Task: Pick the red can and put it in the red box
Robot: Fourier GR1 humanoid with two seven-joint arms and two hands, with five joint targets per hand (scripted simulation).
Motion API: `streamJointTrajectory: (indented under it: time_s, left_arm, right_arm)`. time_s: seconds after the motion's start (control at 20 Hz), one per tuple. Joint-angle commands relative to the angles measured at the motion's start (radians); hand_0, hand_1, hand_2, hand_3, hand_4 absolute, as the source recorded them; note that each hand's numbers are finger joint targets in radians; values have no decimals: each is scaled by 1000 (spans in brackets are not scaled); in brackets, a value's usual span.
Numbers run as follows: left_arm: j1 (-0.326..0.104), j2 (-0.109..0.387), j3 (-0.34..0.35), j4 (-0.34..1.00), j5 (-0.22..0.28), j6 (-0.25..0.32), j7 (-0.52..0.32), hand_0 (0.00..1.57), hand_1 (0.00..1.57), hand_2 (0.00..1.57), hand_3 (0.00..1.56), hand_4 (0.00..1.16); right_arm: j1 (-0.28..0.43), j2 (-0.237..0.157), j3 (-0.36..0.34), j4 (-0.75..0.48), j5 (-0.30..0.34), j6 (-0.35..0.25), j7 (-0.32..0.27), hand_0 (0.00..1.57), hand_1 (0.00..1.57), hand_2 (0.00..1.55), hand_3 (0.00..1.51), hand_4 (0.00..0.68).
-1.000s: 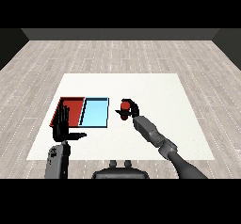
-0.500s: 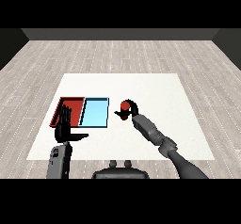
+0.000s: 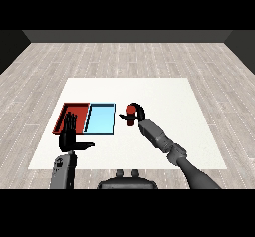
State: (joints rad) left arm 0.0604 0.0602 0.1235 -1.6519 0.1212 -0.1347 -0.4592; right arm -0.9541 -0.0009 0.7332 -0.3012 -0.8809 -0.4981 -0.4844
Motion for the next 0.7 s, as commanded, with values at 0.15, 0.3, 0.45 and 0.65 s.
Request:
streamJointTrajectory:
  time_s: [0.15, 0.3, 0.45, 0.65]
  left_arm:
    - [-42, -19, -39, 42, -48, 20, -5, 0, 0, 0, 0, 0]
    - [33, -56, -118, -38, -107, 42, 12, 0, 0, 0, 0, 0]
    - [7, -35, -125, -91, -87, 28, 98, 0, 0, 0, 0, 0]
    - [10, -46, -178, -97, -68, -3, 184, 0, 0, 0, 0, 0]
  right_arm:
    - [21, -49, -58, -61, 75, 61, -45, 1507, 1507, 1451, 1388, 572]
    - [44, -86, -19, -233, 122, -42, 11, 1512, 1512, 1454, 1376, 541]
    - [60, -165, -14, -416, 141, -104, 110, 1527, 1527, 1455, 1375, 570]
    - [159, -278, 6, -624, 186, -134, 118, 1538, 1538, 1464, 1394, 574]
